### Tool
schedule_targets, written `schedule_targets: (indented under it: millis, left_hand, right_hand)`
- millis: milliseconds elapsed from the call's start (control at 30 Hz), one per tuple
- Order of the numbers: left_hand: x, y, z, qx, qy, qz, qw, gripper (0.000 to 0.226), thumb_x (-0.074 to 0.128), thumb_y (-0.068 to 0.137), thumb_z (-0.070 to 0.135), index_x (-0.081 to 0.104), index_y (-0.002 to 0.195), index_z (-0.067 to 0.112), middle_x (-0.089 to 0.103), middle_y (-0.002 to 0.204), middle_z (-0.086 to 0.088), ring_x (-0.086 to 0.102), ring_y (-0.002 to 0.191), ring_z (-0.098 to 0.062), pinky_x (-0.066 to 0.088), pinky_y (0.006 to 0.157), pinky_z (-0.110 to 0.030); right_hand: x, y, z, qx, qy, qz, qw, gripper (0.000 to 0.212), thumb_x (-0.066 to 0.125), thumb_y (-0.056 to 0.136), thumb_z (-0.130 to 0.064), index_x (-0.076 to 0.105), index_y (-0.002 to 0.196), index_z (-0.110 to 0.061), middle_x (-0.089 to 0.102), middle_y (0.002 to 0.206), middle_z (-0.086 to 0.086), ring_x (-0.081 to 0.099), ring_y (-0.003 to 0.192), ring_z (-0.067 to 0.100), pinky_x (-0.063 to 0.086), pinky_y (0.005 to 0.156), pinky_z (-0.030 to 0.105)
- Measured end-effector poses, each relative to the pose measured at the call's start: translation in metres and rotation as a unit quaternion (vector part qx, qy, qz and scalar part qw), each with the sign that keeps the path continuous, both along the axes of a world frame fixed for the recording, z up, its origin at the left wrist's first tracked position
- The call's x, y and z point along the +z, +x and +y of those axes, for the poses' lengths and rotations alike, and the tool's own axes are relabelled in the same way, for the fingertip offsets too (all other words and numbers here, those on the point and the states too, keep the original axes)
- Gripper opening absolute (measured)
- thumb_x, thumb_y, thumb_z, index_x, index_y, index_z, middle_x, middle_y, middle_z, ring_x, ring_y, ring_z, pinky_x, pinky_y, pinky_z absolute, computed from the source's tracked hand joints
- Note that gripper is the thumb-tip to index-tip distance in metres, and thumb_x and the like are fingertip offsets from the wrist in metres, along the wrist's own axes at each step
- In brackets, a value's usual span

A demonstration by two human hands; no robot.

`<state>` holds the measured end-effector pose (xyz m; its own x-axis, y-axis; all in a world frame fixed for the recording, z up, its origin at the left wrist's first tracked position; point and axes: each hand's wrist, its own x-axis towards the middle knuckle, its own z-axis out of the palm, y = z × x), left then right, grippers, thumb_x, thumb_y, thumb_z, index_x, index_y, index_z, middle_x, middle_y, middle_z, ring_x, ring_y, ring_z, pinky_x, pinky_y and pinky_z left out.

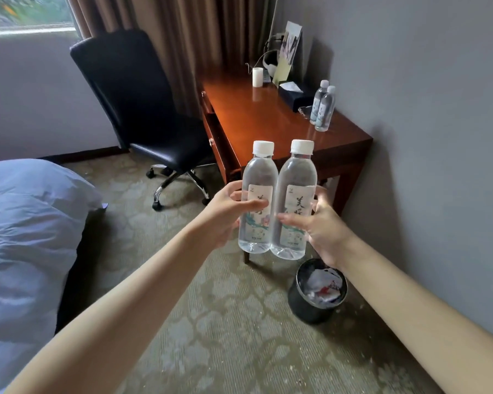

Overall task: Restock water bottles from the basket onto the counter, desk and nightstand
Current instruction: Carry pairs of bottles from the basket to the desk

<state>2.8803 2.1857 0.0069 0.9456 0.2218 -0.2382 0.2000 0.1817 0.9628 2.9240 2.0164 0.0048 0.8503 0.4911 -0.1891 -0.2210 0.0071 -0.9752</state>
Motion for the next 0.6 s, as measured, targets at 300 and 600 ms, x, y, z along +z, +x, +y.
schedule_targets:
  millis: [300, 600]
  left_hand:
    - [-0.026, 0.159, 0.114, -0.039, 0.005, 0.014, 0.999, 0.054, 0.073, 0.075, 0.008, 0.051, 0.123, 0.015, 0.066, 0.105, -0.004, 0.063, 0.100, -0.019, 0.048, 0.078, -0.034]
    - [-0.036, 0.323, 0.161, -0.146, -0.005, 0.035, 0.989, 0.059, 0.073, 0.076, 0.006, 0.047, 0.128, 0.015, 0.063, 0.116, -0.009, 0.063, 0.099, -0.019, 0.050, 0.072, -0.032]
  right_hand:
    - [-0.027, 0.145, 0.110, -0.049, -0.025, 0.010, 0.998, 0.062, 0.072, 0.076, -0.003, 0.033, 0.118, -0.026, 0.059, 0.109, 0.006, 0.061, 0.101, 0.022, 0.048, 0.094, 0.052]
    - [-0.042, 0.270, 0.161, -0.183, -0.037, 0.037, 0.982, 0.071, 0.075, 0.073, -0.007, 0.031, 0.124, -0.029, 0.059, 0.113, 0.003, 0.060, 0.106, 0.021, 0.047, 0.097, 0.052]
